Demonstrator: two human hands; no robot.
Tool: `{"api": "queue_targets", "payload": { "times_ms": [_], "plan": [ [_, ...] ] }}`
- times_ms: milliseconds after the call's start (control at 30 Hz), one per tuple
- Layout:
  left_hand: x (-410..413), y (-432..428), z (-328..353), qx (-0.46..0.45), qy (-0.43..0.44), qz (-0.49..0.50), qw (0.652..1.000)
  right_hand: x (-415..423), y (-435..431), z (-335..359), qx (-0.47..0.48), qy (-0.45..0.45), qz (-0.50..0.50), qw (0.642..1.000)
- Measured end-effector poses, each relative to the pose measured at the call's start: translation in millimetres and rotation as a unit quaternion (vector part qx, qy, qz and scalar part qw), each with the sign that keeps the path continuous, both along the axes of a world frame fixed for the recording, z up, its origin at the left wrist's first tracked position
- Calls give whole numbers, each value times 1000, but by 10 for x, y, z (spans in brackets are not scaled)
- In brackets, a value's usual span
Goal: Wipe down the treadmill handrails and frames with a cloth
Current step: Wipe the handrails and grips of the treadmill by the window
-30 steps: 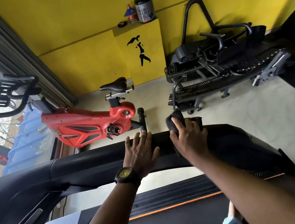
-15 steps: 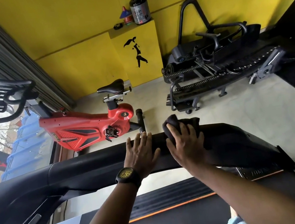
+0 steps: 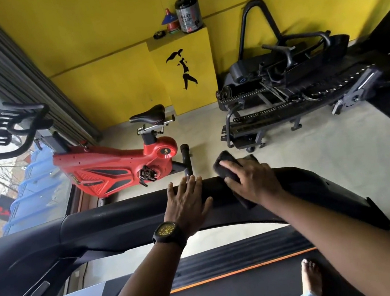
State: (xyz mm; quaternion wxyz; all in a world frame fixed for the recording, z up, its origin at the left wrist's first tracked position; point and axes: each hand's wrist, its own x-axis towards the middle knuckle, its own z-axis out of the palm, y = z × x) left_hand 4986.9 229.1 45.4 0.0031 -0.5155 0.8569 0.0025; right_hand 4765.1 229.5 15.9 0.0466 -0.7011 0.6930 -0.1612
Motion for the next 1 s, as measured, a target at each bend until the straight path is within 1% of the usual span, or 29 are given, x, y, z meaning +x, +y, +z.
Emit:
{"api": "queue_targets", "payload": {
  "times_ms": [67,100,133,167,200,267,333,367,433,467,500,533,567,633,667,700,733,800,833,867,900,933,1000],
  "plan": [
    [-28,5,-1,6,-2,1,1000,-18,-3,-35,19,-35,-99,994],
    [-40,5,-3,7,-2,3,1000,81,75,-72,13,-44,-145,988],
    [-50,3,-5,9,-4,5,1000,216,177,-113,0,-35,-170,985],
    [-61,-2,-8,11,-8,6,1000,332,281,-135,-15,-20,-170,985],
    [-70,-11,-15,14,-12,6,1000,389,354,-149,-30,-14,-148,988],
    [-91,-28,-33,13,-19,4,1000,280,320,-151,-60,-6,-69,996],
    [-123,-41,-44,17,-25,2,1000,21,130,-89,-27,8,1,1000],
    [-143,-37,-46,23,-30,3,999,-89,36,-78,-15,8,0,1000],
    [-178,-30,-46,29,-32,5,999,-99,53,-120,1,-27,-77,997],
    [-192,-29,-47,28,-31,8,999,5,132,-146,-6,-44,-124,991],
    [-203,-29,-48,28,-29,10,999,138,226,-167,-20,-40,-153,987],
    [-211,-31,-47,29,-28,10,999,257,320,-169,-32,-29,-155,987],
    [-213,-33,-48,29,-28,7,999,319,381,-163,-40,-23,-119,992],
    [-202,-43,-67,17,-29,1,999,240,313,-112,-56,-10,0,998],
    [-199,-48,-75,10,-29,0,1000,133,202,-68,-43,-3,40,998],
    [-202,-47,-77,8,-27,1,1000,24,82,-27,-21,1,53,998],
    [-207,-42,-71,11,-27,2,1000,-60,-12,-25,-9,-6,29,1000],
    [-232,-28,-62,20,-28,3,999,-55,36,-94,1,-43,-72,996],
    [-245,-24,-65,22,-27,4,999,24,128,-139,-4,-50,-116,992],
    [-256,-22,-68,23,-25,7,999,125,237,-173,-16,-39,-140,989],
    [-270,-27,-67,22,-23,10,999,198,323,-182,-24,-28,-137,990],
    [-282,-28,-70,23,-22,12,999,204,357,-181,-32,-22,-105,994],
    [-291,-33,-84,22,-27,10,999,39,227,-155,-45,-12,-12,999]
  ]
}}
